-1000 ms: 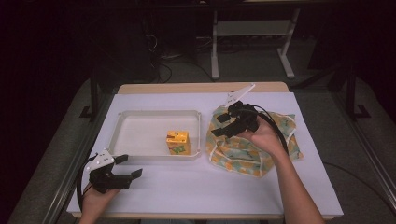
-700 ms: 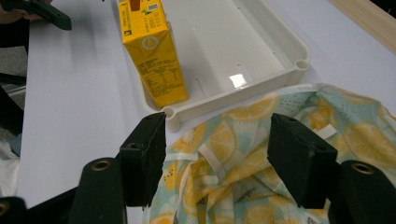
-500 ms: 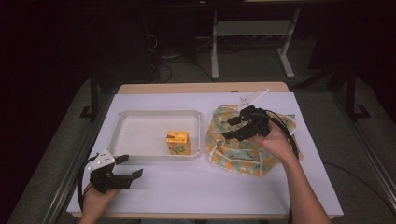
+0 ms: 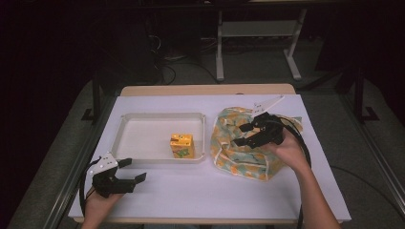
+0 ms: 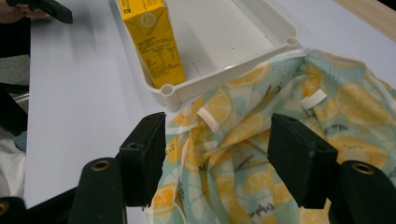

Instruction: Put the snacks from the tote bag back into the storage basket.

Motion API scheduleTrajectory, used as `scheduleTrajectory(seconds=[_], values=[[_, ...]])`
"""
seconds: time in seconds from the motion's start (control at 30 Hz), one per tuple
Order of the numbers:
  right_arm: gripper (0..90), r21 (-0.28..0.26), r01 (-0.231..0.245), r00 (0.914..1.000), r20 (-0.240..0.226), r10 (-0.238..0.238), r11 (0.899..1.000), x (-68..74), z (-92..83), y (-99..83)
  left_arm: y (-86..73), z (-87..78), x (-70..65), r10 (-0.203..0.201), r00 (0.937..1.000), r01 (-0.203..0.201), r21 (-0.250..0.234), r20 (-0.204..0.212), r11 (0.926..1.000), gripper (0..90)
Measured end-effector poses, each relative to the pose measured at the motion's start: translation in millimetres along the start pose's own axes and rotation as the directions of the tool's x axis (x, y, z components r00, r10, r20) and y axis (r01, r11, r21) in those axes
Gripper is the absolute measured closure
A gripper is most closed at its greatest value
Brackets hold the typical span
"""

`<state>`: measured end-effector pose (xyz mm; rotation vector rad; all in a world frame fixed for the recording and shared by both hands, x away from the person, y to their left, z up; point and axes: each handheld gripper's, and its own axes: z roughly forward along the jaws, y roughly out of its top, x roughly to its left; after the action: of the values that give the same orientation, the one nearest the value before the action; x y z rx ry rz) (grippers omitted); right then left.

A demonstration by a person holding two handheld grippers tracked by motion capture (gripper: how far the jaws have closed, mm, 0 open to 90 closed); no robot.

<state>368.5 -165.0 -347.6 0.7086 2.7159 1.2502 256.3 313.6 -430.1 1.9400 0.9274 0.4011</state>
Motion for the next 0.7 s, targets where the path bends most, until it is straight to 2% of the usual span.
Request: scheduleTrajectory(seconds=[0.07,0.23,0.37,0.7], values=[[35.6,0.005,-0.020,0.9998,-0.008,0.020,1.000,-1.0,-1.0,-3.1,0.0,0.4,0.0,0.000,1.0000,0.000,0.002,0.000,1.0000,15.4],[36.2,-0.020,-0.019,0.9998,-0.001,0.019,1.000,-1.3,-5.6,-11.0,0.0,0.4,-0.1,0.001,1.0000,-0.001,0.007,0.000,1.0000,15.5],[35.7,-0.008,-0.037,0.9993,-0.003,0.037,0.999,-1.5,-7.8,-18.8,0.2,0.3,-0.3,0.006,1.0000,-0.006,0.010,-0.001,0.9999,15.5],[36.0,-0.020,-0.052,0.9986,0.006,0.052,0.998,2.2,-15.5,-38.2,-0.3,1.0,-0.5,0.008,1.0000,-0.008,0.005,-0.002,1.0000,15.5]])
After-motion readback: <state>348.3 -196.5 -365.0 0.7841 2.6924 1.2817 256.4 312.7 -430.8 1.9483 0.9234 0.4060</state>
